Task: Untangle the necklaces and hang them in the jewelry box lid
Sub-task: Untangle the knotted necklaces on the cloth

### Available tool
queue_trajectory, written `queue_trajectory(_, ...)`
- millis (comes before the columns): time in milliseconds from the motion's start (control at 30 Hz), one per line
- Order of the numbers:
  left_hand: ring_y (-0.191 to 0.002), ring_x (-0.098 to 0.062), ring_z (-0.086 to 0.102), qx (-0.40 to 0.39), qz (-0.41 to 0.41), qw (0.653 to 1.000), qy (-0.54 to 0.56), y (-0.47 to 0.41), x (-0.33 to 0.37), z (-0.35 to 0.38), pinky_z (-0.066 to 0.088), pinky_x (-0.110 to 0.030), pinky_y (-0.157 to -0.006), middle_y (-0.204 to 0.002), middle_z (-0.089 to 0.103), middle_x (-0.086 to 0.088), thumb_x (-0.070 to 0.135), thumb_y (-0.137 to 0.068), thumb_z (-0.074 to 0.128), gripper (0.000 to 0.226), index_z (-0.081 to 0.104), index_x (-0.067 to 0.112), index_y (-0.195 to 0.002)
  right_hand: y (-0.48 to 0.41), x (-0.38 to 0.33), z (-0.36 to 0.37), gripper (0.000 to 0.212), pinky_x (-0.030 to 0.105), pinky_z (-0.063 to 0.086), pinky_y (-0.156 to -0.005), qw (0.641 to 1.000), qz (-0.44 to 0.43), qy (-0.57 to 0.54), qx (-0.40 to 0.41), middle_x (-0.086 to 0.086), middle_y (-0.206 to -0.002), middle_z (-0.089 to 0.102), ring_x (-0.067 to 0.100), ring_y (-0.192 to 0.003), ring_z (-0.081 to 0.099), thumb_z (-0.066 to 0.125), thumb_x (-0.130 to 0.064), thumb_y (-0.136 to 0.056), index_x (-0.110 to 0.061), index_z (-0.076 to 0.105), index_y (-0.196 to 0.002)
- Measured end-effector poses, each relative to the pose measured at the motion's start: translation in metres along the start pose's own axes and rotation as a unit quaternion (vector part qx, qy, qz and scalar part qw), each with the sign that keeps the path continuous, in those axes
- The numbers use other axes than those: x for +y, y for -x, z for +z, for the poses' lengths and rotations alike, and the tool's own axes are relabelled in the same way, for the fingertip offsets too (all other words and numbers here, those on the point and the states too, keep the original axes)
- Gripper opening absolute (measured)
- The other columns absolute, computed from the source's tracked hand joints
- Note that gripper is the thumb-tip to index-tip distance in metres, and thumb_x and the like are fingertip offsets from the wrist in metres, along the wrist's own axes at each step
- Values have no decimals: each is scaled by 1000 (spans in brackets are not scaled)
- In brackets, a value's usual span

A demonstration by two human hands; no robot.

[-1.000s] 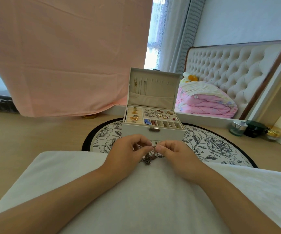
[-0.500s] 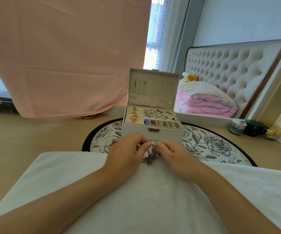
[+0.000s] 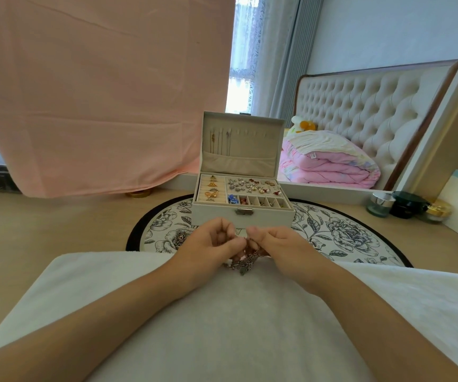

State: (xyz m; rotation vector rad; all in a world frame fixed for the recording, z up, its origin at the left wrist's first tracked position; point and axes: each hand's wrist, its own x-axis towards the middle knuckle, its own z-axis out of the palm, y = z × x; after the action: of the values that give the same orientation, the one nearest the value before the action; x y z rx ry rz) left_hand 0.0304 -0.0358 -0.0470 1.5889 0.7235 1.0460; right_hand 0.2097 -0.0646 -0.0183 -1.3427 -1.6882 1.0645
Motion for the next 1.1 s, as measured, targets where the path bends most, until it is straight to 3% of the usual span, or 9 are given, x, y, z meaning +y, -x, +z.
queue_trajectory(100,-70,-15,66,9,59,995,-84,-1,-2,-1,55,-30,-70,-74,69,2,3,-91,68,20,64,18,-103,1,1,-1,44,37,41,-90,1000,5,-23,-8,3,-81,67,18,-85,57,51,-53,-97,-24,61,-66)
queue_trajectory(233,-73,-18,67,53,172,970,-165,-1,-1,-4,57,-39,-70,-81,73,4,25,-83,76,21,79,32,-102,3,-2,-3,41,27,41,-85,998,-1,-59,-14,7,-81,57,19,-85,51,49,-42,-100,-18,58,-69)
queue_trajectory(367,-75,-15,64,71,227,930,-279,0,4,-5,52,-22,-61,-81,66,13,16,-87,77,13,76,28,-91,3,0,-2,48,38,44,-101,998,30,-54,-11,3,-81,59,19,-85,52,55,-62,-93,-24,62,-65)
queue_trajectory(467,-77,-10,61,57,165,956,-234,2,3,1,47,-18,-62,-80,65,10,13,-89,70,13,69,25,-84,1,-5,1,53,44,39,-106,996,50,-55,-45,4,-84,65,19,-91,60,51,-68,-88,-20,66,-70)
queue_trajectory(567,-72,-5,57,78,123,969,-197,2,2,4,42,-19,-61,-75,64,10,15,-90,70,12,67,22,-81,0,-15,1,34,36,44,-97,993,76,-46,-81,4,-77,57,17,-82,55,49,-26,-101,-15,60,-70)
queue_trajectory(633,-73,-6,58,101,142,953,-249,4,5,2,44,-20,-61,-76,63,15,20,-90,70,13,64,27,-80,0,-9,0,28,43,45,-103,997,40,-52,-36,-3,-76,64,15,-83,59,57,-23,-92,-21,68,-67)
queue_trajectory(767,-78,-6,58,93,165,923,-334,3,3,-4,47,-22,-64,-83,60,14,26,-95,62,11,59,33,-87,-1,4,-3,17,24,54,-76,996,12,-78,49,6,-79,71,14,-73,64,62,-16,-98,-8,71,-85)
queue_trajectory(967,-81,-12,55,16,-59,997,-43,-3,0,-2,45,-26,-78,-81,62,2,18,-102,50,22,67,14,-88,-8,13,-5,10,30,51,-67,991,34,50,118,4,-71,71,13,-58,59,69,-10,-90,-18,71,-83)
queue_trajectory(1100,-64,-13,48,-97,-131,977,-134,-17,-11,-12,48,-26,-71,-60,56,12,15,-89,48,33,59,22,-59,-9,13,-4,22,28,48,-64,980,33,120,157,-10,-59,63,11,-58,56,59,-9,-85,-24,70,-75)
